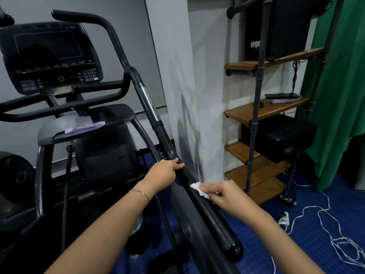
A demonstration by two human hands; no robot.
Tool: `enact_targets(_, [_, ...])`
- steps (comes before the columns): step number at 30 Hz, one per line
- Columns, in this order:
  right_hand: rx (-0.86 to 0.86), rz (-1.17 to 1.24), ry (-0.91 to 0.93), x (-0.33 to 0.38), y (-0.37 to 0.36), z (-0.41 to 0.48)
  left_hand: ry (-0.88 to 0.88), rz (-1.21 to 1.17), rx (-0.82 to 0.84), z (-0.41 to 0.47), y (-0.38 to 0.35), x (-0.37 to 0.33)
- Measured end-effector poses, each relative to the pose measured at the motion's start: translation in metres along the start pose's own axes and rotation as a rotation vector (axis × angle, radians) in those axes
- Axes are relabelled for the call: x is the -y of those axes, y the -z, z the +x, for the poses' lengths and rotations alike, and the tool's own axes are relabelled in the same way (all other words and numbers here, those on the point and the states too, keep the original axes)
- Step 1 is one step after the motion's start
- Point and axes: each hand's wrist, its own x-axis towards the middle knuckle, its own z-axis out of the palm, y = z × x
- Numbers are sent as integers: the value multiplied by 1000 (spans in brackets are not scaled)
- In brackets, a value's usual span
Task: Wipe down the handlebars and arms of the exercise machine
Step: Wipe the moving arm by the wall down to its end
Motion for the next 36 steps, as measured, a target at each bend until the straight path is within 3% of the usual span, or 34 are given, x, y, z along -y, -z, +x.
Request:
enact_targets(9, [42, -271, -88, 21, -12, 66, 6, -102, 71, 0, 11, 5])
enact_targets(21, [1, 126, -131, 13, -6, 59, 67, -84, 183, -2, 20, -5])
enact_targets(30, [19, 58, -100, 7, -7, 54, 80, -4, 192, -3, 29, -14])
enact_targets(36, [-2, 146, -124, 4, -4, 48, 79, 95, 225, -5, 27, -18])
